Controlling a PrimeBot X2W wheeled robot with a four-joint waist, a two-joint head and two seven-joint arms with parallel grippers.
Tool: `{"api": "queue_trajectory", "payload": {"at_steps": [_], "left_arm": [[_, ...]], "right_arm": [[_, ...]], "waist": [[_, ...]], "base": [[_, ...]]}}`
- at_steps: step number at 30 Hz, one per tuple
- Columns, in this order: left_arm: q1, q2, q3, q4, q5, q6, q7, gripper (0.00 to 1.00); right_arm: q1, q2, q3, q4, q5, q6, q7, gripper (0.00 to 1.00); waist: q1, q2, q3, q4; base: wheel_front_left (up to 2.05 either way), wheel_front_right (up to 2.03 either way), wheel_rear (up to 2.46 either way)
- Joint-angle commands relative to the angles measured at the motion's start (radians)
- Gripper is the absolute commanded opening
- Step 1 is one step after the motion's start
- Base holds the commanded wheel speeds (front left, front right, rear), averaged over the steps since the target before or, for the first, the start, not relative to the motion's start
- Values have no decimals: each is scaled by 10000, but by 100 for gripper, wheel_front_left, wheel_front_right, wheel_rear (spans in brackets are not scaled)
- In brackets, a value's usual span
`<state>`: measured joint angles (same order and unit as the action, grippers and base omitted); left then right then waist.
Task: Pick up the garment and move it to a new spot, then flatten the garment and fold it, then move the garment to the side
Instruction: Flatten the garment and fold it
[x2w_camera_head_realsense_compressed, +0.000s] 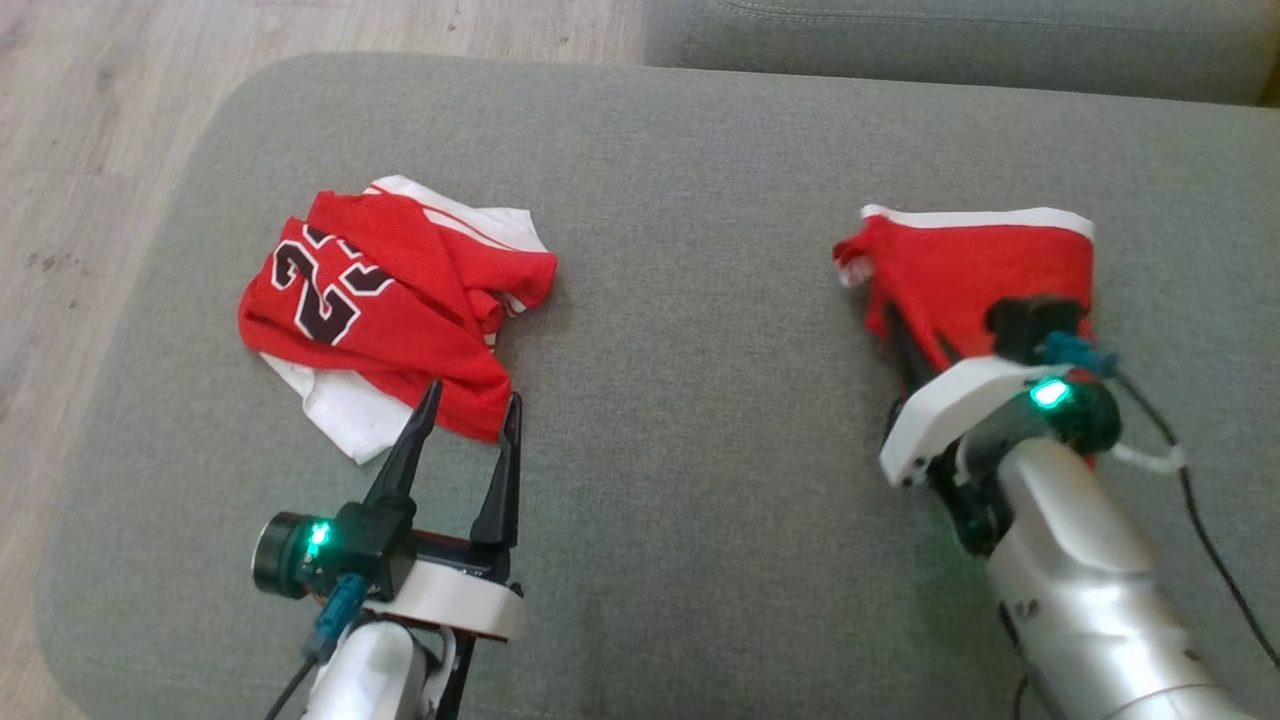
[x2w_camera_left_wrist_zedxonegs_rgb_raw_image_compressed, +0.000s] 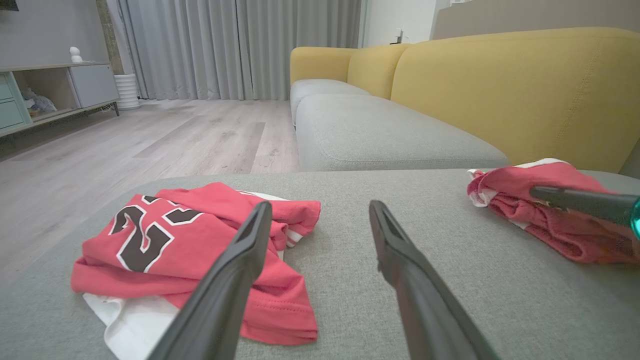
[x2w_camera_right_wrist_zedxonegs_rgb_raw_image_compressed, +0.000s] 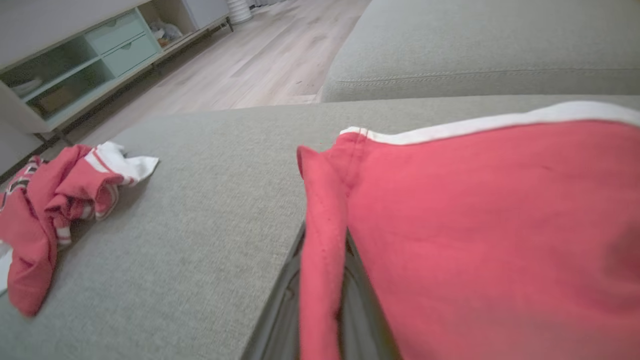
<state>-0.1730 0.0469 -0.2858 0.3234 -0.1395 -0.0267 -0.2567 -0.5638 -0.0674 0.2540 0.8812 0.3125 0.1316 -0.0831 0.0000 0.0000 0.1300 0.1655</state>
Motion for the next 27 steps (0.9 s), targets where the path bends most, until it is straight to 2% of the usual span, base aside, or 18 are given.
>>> {"api": "queue_trajectory", "payload": {"at_steps": [1, 2, 7, 11, 17, 22, 27], "left_arm": [[-226, 36, 421, -294, 53, 24, -51, 100], [-232, 36, 425, -286, 56, 18, -51, 100], [-319, 101, 358, -688, 288, -68, -51, 100], [-254, 108, 390, -1149, 387, -107, -51, 100], [-133, 134, 681, -1336, 400, -27, -51, 100], [50, 130, 965, -1360, 305, 6, -51, 100], [282, 117, 1155, -1291, 244, -25, -51, 100]], "right_arm": [[-136, 170, 384, -162, -122, -9, -289, 89], [-125, 170, 525, -100, -67, -9, -403, 100], [-190, 170, 956, -122, 73, -9, -1077, 100], [-271, 171, 775, -517, 290, -9, -1585, 100], [85, 160, -419, -1947, -582, -9, -1777, 100], [1390, 166, -1318, -3670, -1510, -9, -1783, 100], [2751, 169, -1692, -4722, -1525, -9, -1784, 100]], "waist": [[0, 0, -18, -68], [0, 0, -37, -113], [0, 0, -119, -388], [0, 0, -255, -777], [0, 0, -414, -1475], [0, 0, -527, -1962], [0, 0, -540, -2132]], "base": [[0, 0, 0], [0, 0, 0], [0, 0, 0], [0, 0, 0], [0, 0, 0], [0, 0, 0], [0, 0, 0]]}}
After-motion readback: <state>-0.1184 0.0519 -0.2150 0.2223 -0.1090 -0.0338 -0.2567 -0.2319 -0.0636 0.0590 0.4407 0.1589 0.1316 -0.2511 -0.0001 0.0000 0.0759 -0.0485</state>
